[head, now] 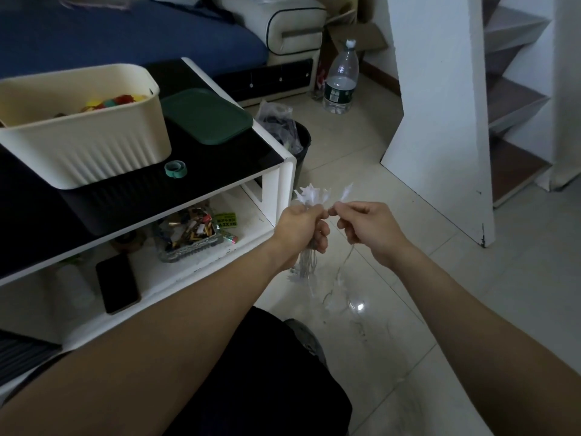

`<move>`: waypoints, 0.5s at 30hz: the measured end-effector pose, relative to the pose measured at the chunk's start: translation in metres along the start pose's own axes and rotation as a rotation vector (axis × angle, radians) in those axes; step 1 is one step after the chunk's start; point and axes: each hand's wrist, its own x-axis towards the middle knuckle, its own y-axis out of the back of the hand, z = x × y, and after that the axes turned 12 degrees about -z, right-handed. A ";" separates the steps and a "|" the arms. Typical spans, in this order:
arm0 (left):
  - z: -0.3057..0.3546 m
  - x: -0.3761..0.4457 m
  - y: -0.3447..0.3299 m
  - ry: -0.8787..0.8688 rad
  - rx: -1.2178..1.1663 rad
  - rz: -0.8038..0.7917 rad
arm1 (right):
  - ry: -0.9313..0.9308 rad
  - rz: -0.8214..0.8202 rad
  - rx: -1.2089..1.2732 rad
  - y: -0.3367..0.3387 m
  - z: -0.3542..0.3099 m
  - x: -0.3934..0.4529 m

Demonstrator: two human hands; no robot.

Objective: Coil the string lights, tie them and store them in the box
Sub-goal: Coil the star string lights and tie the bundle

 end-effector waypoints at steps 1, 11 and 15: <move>0.000 -0.001 -0.001 -0.006 0.017 -0.010 | -0.019 0.052 0.012 -0.004 0.001 0.000; -0.007 0.002 -0.002 -0.006 0.030 0.038 | 0.043 0.280 0.212 -0.038 0.007 0.001; -0.010 0.006 0.003 -0.005 0.074 0.105 | 0.072 0.151 0.058 -0.042 0.008 -0.003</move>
